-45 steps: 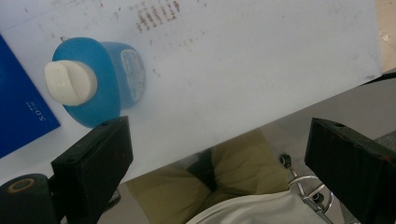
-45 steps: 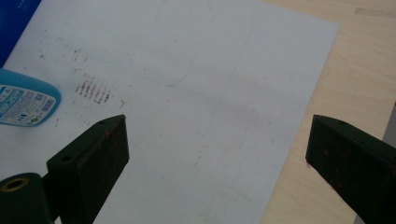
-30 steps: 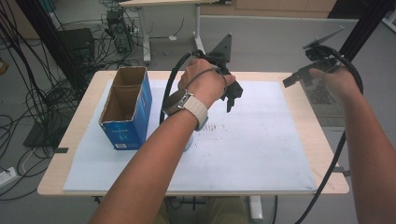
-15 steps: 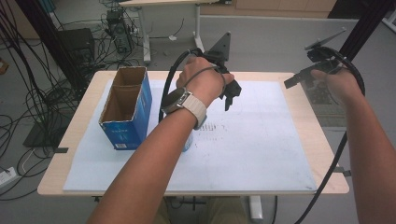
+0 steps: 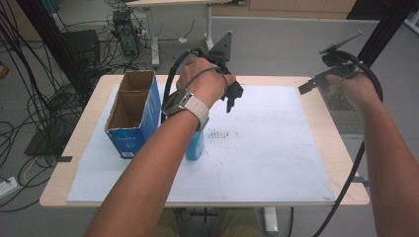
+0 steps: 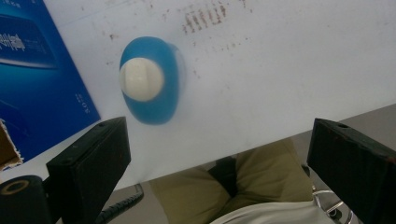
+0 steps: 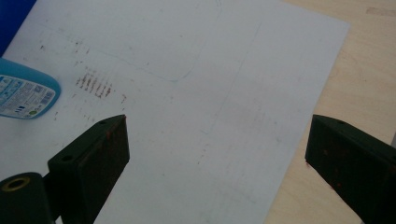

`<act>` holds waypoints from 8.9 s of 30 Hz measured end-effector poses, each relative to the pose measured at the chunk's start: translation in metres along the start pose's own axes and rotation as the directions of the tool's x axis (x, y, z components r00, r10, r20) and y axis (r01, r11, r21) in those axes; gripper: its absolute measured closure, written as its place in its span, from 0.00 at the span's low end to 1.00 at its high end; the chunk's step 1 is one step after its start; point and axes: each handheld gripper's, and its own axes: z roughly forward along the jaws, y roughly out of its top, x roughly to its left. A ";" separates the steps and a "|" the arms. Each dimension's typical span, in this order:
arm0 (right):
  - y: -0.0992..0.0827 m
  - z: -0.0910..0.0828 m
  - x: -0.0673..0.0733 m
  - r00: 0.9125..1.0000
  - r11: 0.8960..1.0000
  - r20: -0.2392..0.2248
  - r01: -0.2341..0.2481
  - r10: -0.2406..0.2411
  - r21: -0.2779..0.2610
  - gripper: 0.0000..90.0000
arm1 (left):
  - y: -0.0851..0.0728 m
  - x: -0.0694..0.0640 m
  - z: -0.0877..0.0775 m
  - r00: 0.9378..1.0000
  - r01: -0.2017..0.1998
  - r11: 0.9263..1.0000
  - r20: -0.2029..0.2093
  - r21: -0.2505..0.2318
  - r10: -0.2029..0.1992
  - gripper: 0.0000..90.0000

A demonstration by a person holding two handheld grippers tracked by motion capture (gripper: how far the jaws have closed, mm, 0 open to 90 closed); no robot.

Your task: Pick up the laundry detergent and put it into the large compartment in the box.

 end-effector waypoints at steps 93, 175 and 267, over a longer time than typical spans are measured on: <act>-0.003 0.020 0.002 1.000 1.000 -0.006 0.012 -0.012 0.026 0.07 | 0.029 0.042 0.069 0.996 0.084 0.995 -0.033 0.056 -0.082 0.09; -0.003 0.020 0.002 1.000 1.000 -0.005 0.013 -0.013 0.027 0.07 | 0.025 0.049 0.070 0.995 0.102 0.994 -0.013 0.048 -0.102 0.09; -0.014 0.034 -0.005 0.999 0.999 -0.033 0.016 -0.014 0.038 0.07 | 0.029 0.054 0.111 0.998 0.066 0.996 -0.004 0.063 -0.066 0.06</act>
